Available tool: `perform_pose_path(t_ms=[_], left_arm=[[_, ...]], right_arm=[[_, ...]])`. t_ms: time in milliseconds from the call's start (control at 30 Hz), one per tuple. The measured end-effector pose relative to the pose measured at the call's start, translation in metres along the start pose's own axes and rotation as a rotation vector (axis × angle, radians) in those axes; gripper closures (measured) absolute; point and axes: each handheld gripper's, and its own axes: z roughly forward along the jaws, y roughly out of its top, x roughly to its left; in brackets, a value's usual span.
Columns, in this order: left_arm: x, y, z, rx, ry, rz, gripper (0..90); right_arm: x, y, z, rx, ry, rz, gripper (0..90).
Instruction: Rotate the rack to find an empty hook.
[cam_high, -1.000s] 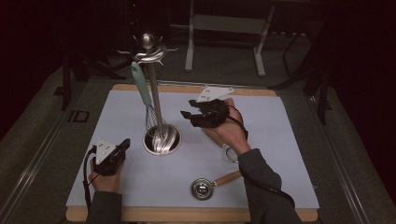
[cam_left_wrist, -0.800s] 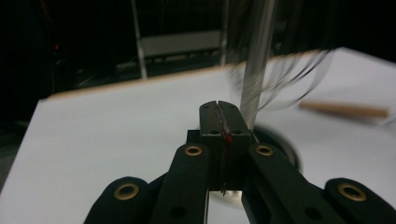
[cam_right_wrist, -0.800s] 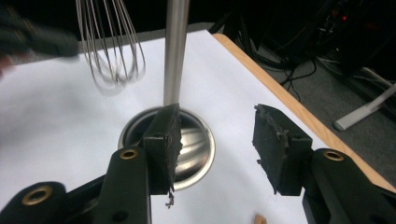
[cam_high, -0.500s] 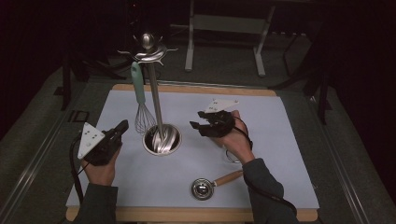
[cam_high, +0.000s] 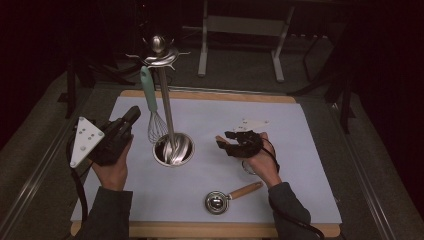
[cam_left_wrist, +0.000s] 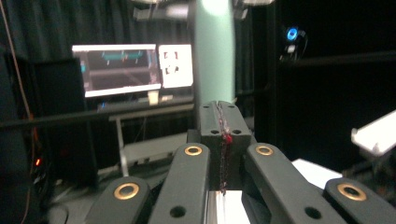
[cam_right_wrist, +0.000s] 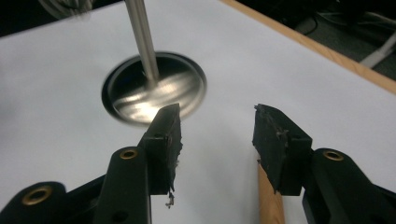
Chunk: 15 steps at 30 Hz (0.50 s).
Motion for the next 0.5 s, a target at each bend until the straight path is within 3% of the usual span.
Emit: perform_pose_path(t_ms=[233, 333, 500], left_arm=[[-0.005, 0.02, 0.014, -0.096, -0.015, -0.014, 90.0], [-0.008, 0.024, 0.022, -0.106, -0.019, -0.014, 90.0], [-0.009, 0.033, 0.03, -0.14, -0.009, -0.021, 90.0]], right_arm=[[-0.007, -0.021, -0.006, 0.018, -0.019, 0.02, 50.8], [-0.01, -0.03, -0.009, 0.009, 0.012, 0.07, 50.9], [-0.013, -0.041, -0.014, 0.019, -0.001, 0.086, 50.8]])
